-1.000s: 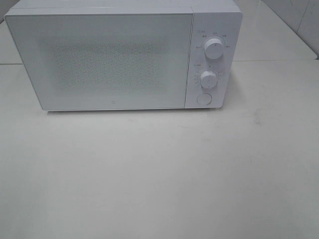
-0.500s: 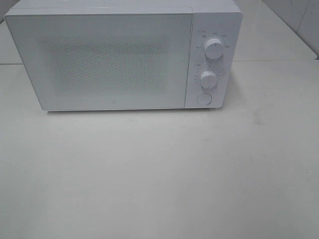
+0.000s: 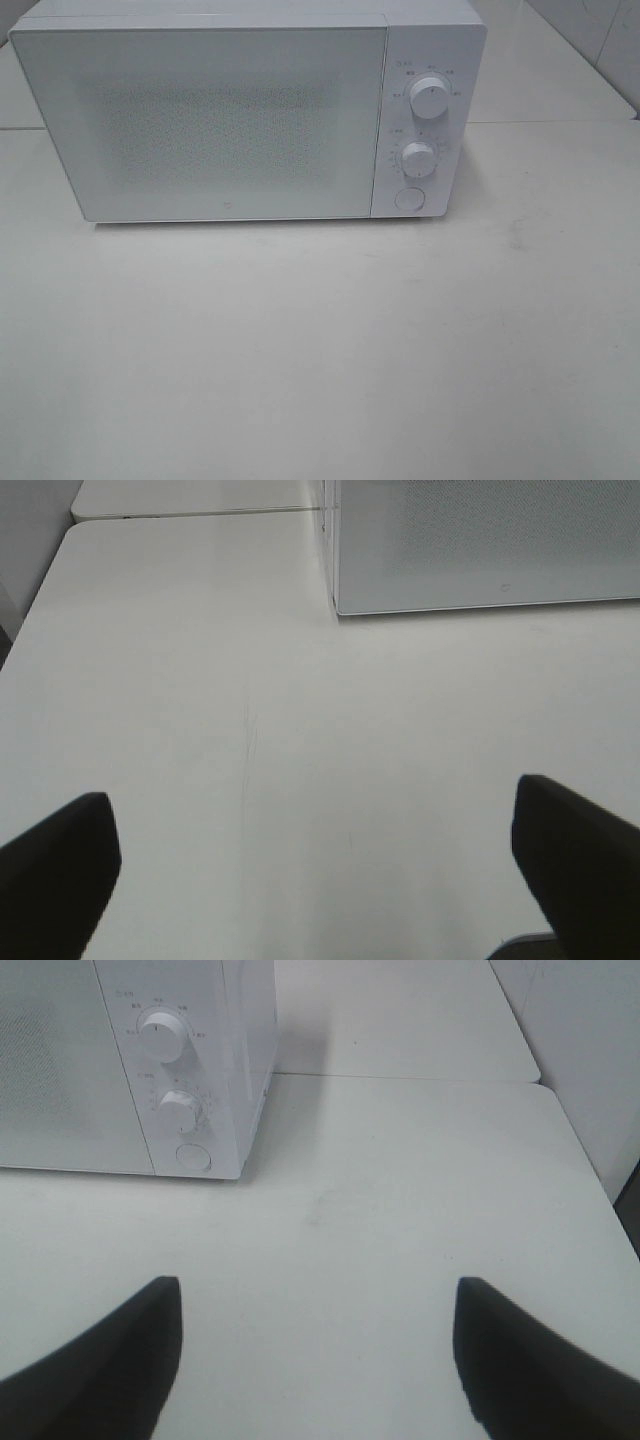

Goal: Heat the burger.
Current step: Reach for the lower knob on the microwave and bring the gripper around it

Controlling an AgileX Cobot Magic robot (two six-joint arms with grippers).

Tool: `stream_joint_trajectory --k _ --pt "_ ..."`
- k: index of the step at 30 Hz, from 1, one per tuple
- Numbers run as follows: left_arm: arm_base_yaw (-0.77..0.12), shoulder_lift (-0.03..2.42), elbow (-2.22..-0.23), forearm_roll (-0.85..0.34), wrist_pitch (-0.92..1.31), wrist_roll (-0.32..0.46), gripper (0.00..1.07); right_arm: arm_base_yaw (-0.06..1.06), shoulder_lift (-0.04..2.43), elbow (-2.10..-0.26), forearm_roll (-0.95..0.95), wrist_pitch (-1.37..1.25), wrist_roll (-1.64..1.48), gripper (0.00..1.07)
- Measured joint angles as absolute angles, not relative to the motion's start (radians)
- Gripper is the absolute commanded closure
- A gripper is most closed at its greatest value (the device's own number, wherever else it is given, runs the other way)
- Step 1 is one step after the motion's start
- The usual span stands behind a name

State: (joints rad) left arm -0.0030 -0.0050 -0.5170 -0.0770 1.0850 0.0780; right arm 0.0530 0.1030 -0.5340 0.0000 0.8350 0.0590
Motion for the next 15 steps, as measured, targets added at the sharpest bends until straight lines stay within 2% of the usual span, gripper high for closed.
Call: stream_joint_trajectory --k 15 --pt "-0.003 -0.005 -0.517 -0.077 1.085 0.078 0.06 0.053 0.414 -0.534 0.0 0.521 0.059 0.33"
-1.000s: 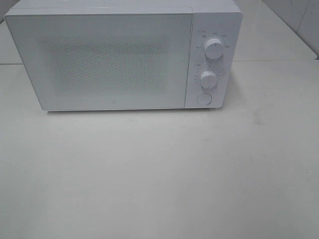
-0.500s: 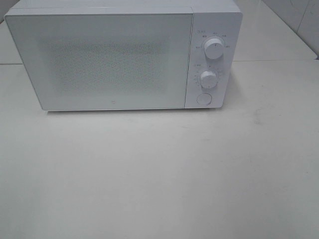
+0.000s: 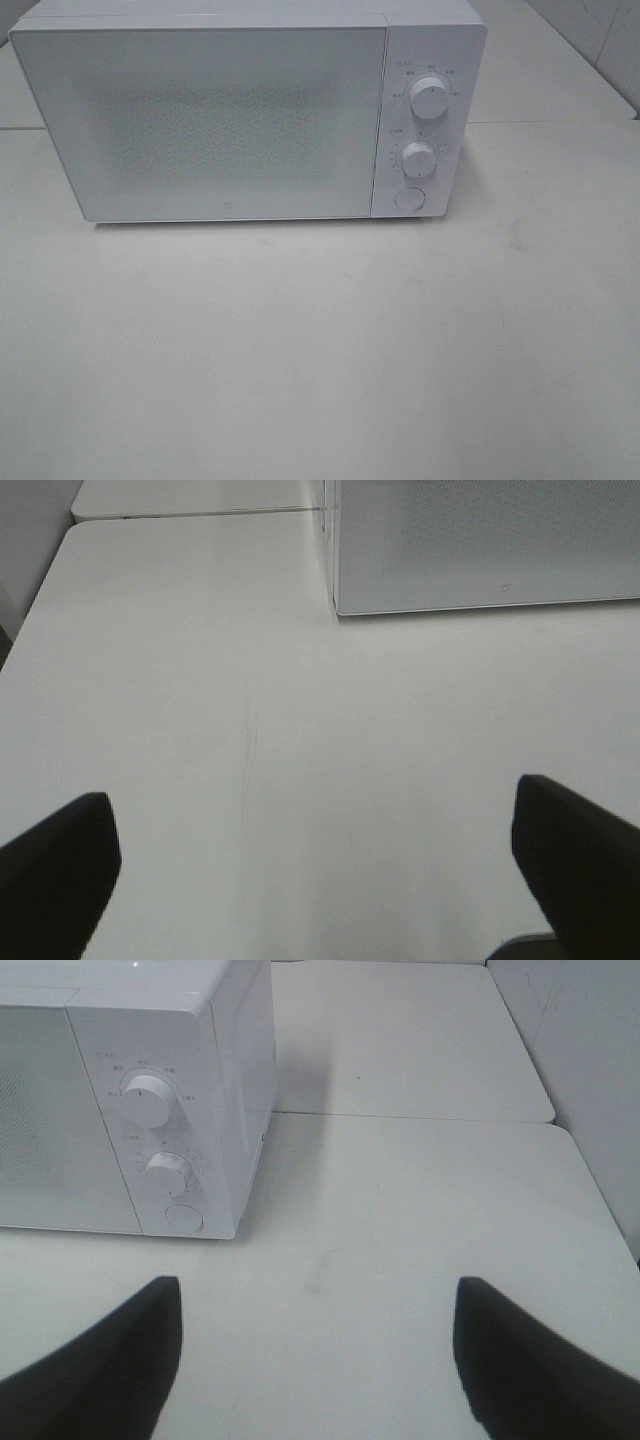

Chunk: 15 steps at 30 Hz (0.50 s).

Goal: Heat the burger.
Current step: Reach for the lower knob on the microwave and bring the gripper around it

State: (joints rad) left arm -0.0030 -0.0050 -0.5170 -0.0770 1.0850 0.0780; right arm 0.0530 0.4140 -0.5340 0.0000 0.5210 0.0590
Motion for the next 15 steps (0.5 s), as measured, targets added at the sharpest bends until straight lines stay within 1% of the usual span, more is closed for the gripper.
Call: stream_joint_trajectory --k 15 --pt "-0.003 -0.005 -0.517 -0.077 1.085 0.078 0.06 0.053 0.758 -0.534 0.0 0.216 0.059 0.33"
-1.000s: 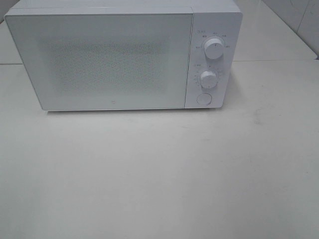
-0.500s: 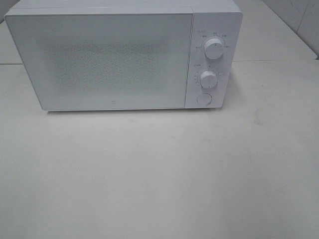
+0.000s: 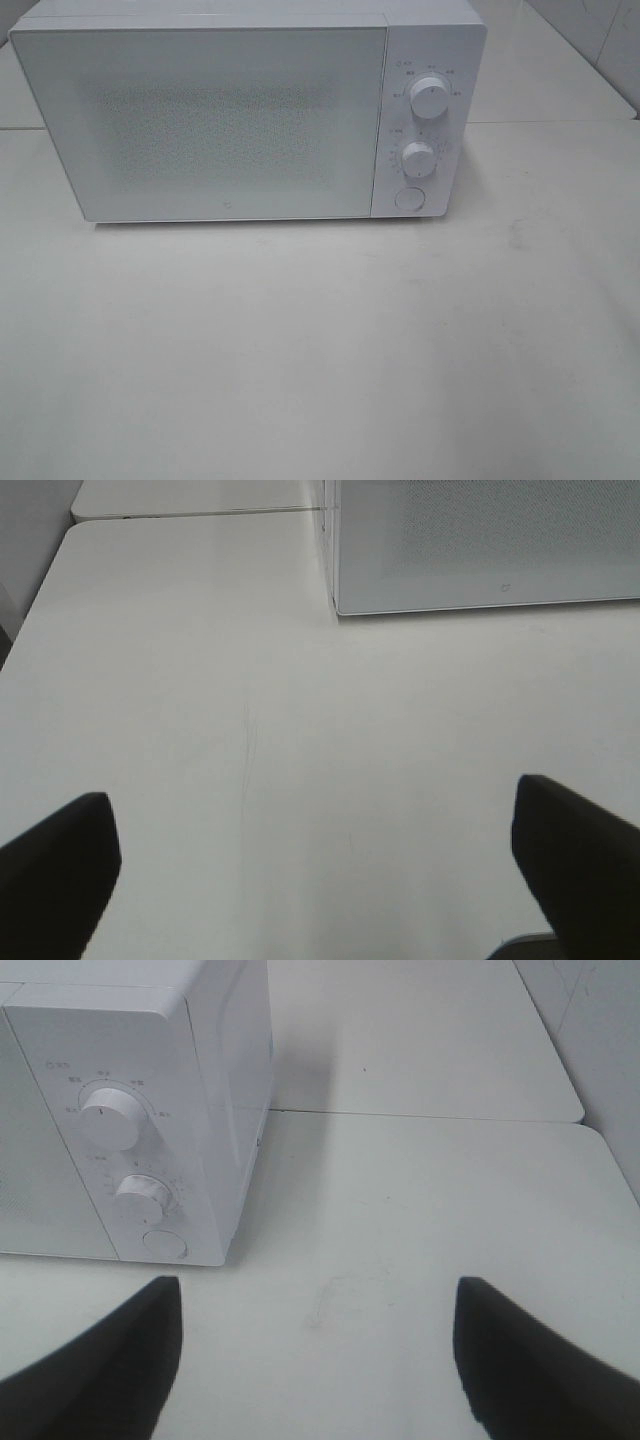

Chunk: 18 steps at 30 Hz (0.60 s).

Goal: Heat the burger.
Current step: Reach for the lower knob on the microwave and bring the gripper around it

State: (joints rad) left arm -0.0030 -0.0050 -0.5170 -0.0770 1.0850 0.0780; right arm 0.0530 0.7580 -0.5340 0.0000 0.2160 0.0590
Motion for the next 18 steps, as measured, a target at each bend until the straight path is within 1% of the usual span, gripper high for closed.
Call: stream_joint_trajectory --k 2,4,7,10,12,17,18 --pt "-0.003 -0.005 -0.517 -0.077 1.085 0.078 0.06 0.053 0.782 -0.534 0.0 0.194 0.059 0.33" --pt "-0.003 -0.005 -0.517 -0.077 1.085 0.078 0.06 0.053 0.872 -0.534 0.0 0.121 0.061 0.33" --pt "-0.003 -0.005 -0.517 -0.077 1.085 0.078 0.06 0.053 0.937 -0.534 0.0 0.066 0.068 0.33" --pt "-0.003 -0.005 -0.517 -0.077 1.085 0.078 0.06 0.053 0.96 -0.534 0.0 0.046 0.071 0.33" --pt "-0.003 -0.005 -0.517 -0.077 1.085 0.078 0.06 0.053 1.047 -0.534 0.0 -0.043 0.077 0.33" --pt "-0.003 -0.005 -0.517 -0.077 1.085 0.078 0.06 0.053 1.12 -0.534 0.0 -0.132 0.077 0.33" --pt "-0.003 -0.005 -0.517 -0.077 1.085 0.078 0.06 0.053 1.151 -0.523 0.0 -0.199 0.077 0.33"
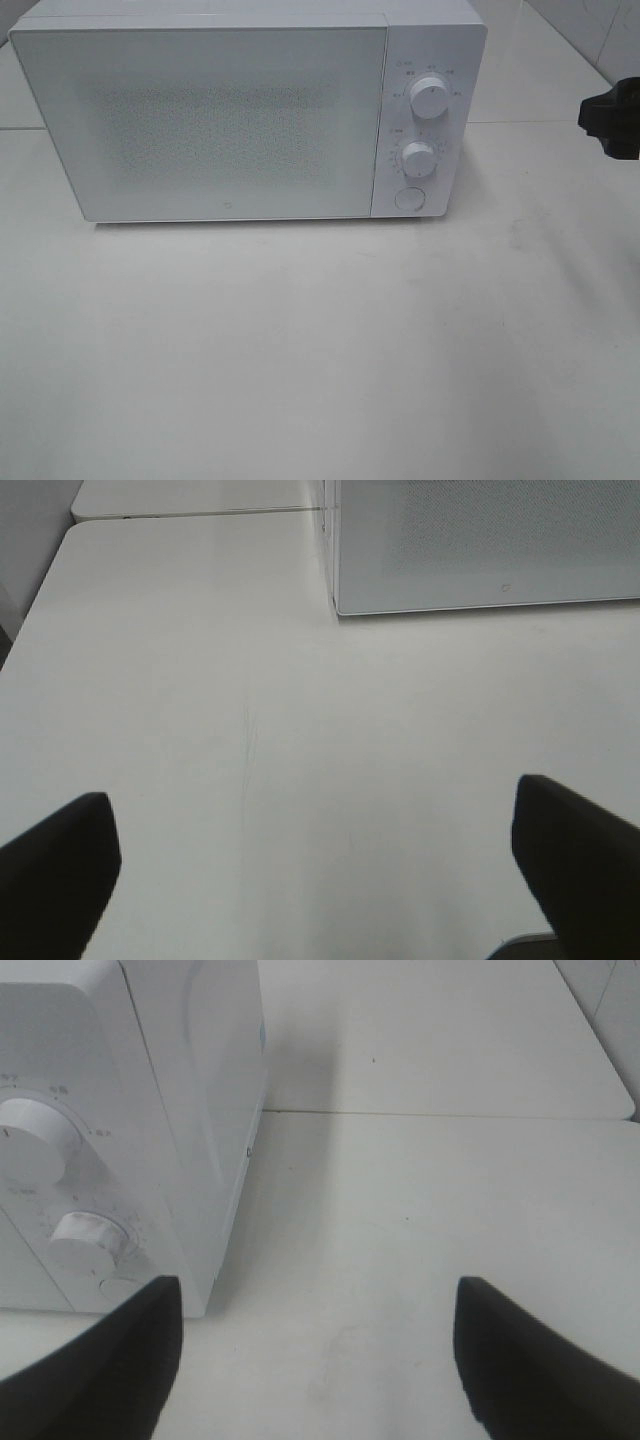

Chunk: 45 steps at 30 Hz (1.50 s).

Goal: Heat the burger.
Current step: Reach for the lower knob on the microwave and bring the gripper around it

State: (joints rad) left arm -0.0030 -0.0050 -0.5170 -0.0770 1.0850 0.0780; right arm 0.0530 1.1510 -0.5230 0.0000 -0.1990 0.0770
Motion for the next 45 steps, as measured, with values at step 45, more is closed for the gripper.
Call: stream_joint_trajectory --k 45 --pt "-0.003 -0.005 -0.517 -0.077 1.085 0.078 0.06 0.788 1.681 -0.368 0.881 -1.196 -0.362 0.33"
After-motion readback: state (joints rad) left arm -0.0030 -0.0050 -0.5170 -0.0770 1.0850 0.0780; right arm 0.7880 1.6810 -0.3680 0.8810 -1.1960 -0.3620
